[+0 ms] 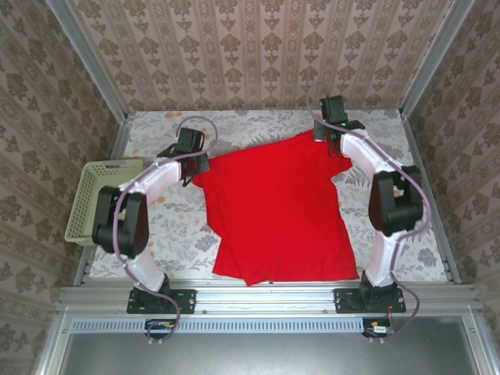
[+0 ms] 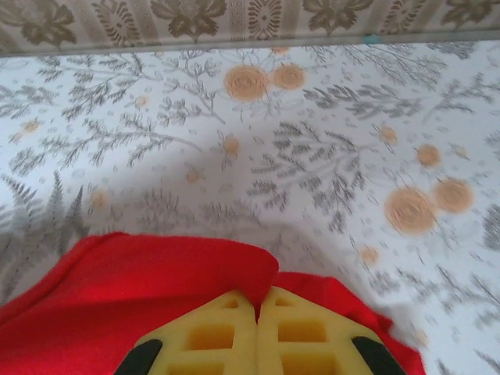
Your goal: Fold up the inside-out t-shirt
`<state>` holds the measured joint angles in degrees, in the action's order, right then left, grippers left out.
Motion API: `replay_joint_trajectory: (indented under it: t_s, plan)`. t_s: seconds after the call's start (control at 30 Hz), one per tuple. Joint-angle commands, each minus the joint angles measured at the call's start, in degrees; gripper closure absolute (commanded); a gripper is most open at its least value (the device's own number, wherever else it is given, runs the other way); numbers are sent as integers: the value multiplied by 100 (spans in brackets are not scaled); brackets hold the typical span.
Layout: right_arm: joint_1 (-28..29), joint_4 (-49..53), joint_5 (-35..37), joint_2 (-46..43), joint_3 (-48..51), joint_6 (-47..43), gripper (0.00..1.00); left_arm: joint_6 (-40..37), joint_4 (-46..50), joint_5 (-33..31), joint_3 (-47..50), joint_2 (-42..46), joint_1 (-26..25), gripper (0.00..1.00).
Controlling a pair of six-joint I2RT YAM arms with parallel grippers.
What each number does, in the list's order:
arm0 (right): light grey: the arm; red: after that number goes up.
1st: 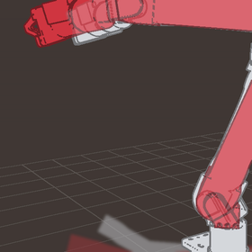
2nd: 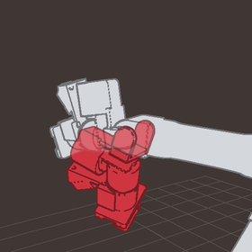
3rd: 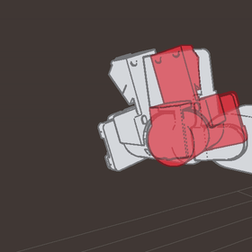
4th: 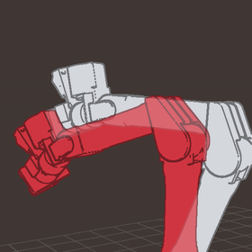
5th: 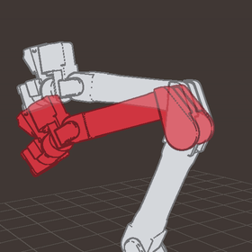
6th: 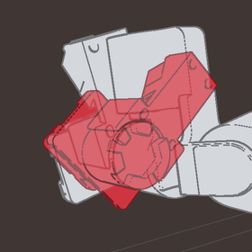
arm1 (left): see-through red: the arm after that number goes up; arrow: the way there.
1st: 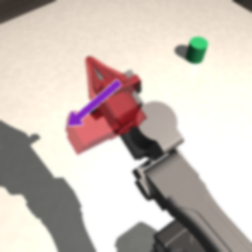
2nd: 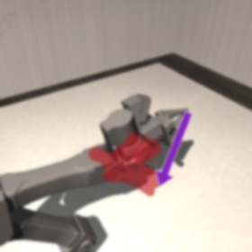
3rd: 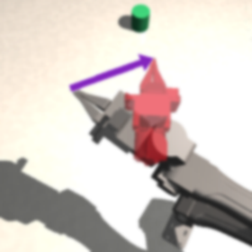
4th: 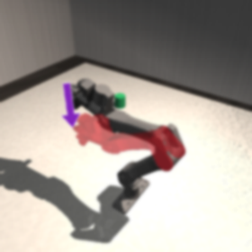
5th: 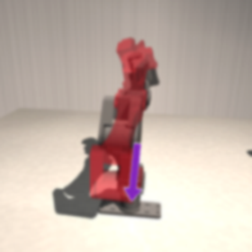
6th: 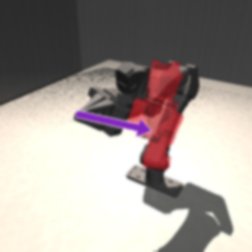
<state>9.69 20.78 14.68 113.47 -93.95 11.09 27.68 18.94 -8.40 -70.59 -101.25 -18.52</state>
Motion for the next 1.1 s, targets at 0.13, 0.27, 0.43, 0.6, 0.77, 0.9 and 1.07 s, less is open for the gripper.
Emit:
replay_joint_trajectory:
  t_s: [0.13, 0.27, 0.43, 0.6, 0.77, 0.9, 1.07]
  plan:
    - [-167, 323, -16, 1559, -2444, 18, 82, -51, 179, -54, -1838, -1421, 206, 89]
    - [-231, 1156, 118, 1847, -3318, 38, 51, -69, 809, 180, -2609, -1720, 397, 53]
    - [-150, 1442, -103, 817, -2191, 105, 31, 2, 1459, 268, -2323, -994, 271, 31]
    - [178, 839, -689, -963, 352, 599, 26, 197, 1420, 200, -870, 208, -210, 28]
    - [937, 962, -768, -2244, 2130, 837, 26, 578, 1269, 155, 759, 1333, -715, 28]
    - [1623, 1289, -696, -3056, 3197, 984, 26, 872, 1001, 384, 1949, 2156, -1099, 29]
    - [2390, 1262, -1013, -4104, 4368, 1502, 28, 1124, 927, 445, 2799, 2652, -1590, 31]
